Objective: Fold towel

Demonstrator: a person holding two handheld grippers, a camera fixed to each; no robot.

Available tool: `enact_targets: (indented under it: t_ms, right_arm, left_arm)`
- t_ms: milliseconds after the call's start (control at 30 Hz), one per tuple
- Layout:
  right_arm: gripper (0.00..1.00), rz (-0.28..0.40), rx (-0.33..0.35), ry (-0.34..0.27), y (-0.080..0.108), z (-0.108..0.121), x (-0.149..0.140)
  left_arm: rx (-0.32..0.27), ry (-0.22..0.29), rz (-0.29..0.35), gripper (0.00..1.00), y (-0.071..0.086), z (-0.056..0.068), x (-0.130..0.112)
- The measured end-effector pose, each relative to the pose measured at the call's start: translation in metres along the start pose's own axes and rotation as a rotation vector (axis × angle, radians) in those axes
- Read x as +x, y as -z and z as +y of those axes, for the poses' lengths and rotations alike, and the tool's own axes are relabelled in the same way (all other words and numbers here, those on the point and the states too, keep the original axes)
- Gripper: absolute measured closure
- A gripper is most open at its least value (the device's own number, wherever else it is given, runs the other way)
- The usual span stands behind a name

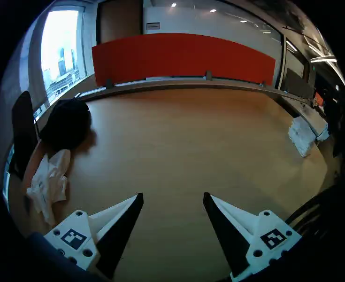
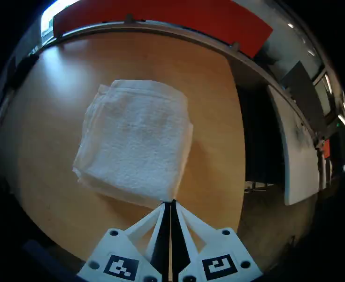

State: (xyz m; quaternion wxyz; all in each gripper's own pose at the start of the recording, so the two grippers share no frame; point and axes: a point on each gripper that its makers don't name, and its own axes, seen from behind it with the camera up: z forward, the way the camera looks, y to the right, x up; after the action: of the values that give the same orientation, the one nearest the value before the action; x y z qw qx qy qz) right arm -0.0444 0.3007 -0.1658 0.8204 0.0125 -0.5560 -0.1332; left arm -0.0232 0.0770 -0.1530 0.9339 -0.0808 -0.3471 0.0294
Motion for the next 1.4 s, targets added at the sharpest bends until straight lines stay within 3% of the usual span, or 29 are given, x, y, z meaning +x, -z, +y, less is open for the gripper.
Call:
enact_targets:
  t_ms: [1033,1233,1400]
  right_arm:
    - [0.97,-0.002,-0.019,-0.002,-0.0032,-0.0048,-0.0007]
    - [0.92,0.002,-0.02,-0.004,-0.004,-0.005,0.0011]
    - [0.76,0.004,-0.019,-0.005,-0.0039,-0.0053,0.0011]
  left_arm:
    - [0.005,0.001,0.001,0.05,0.0032,-0.0052,-0.0013]
    - [0.006,0.004,0.0,0.06,0.0027,-0.0063,-0.0022]
    - [0.005,0.003,-0.001,0.05,0.0015,-0.0062,-0.0019]
